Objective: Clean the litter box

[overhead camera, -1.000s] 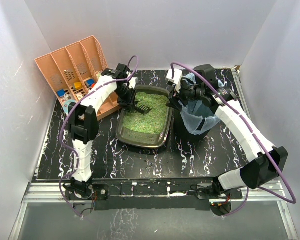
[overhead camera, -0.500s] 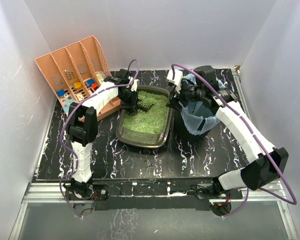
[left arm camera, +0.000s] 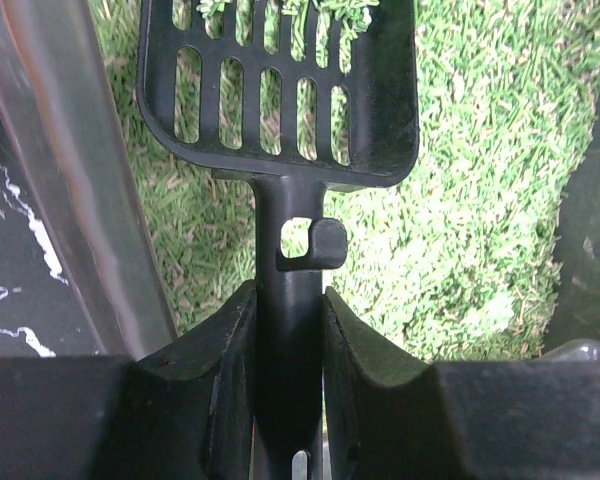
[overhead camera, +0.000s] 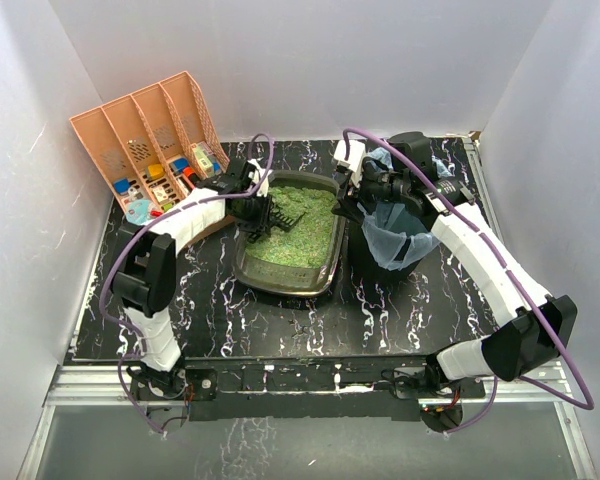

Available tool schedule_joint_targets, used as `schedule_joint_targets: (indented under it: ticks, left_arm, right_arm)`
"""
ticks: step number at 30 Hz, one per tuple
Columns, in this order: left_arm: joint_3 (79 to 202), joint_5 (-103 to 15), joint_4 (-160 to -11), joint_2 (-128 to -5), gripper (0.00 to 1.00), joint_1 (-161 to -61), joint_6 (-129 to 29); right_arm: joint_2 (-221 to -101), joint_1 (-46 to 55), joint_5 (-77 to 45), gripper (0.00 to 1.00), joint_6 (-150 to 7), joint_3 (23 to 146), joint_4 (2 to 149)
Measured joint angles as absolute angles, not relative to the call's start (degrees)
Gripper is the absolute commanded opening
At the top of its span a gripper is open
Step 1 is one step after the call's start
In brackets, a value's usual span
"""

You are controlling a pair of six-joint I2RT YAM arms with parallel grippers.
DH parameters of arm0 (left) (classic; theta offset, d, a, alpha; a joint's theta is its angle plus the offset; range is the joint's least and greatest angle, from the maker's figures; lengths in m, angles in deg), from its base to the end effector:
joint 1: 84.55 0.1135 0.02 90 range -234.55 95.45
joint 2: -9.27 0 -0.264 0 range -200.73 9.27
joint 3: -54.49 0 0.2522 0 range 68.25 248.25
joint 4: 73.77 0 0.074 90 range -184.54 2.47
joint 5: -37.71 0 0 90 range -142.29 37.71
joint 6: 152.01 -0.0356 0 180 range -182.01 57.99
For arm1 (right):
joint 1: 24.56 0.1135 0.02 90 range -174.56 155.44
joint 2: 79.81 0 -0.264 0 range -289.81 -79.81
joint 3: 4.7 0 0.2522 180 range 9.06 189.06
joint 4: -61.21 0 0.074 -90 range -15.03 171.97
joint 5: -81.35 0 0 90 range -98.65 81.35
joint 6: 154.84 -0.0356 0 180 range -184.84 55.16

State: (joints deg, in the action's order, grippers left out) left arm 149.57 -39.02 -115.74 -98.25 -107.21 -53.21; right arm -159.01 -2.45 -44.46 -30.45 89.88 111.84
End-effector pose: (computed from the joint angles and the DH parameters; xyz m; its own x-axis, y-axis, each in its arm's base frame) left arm 0.3743 -0.1651 0.2226 -0.8178 0.1801 -0.5466 0.3776 0.8847 -0.2735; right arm 0.2680 0.1314 0.3803 -0.0188 -0.5020 -0.8646 -0.9192 0.3489 -0.1826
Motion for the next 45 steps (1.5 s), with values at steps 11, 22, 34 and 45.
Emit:
schedule_joint_targets:
  ticks: [11, 22, 34, 45]
  left_arm:
    - [136.94, -39.06, -106.58, -89.01, 0.00, -107.62, -55.75]
    - [121.18, -37.35, -88.44, -79.37, 0.00, -107.62, -58.17]
    - [120.63, -35.47, -80.49, -82.10, 0.00, -107.67, -57.89]
    - [121.11, -33.40, -86.10, -80.24, 0.00, -107.60, -62.41]
  right_arm:
    - [-159.01, -2.45, -44.46, 0.63, -30.47, 89.88, 111.86]
    - [-160.54, -2.45, -44.64, 0.63, -30.47, 91.36, 112.60]
    - [-160.69, -2.45, -44.44, 0.64, -30.47, 92.28, 114.31]
    - [-160.76, -2.45, -44.46, 0.64, -30.45, 92.33, 114.44]
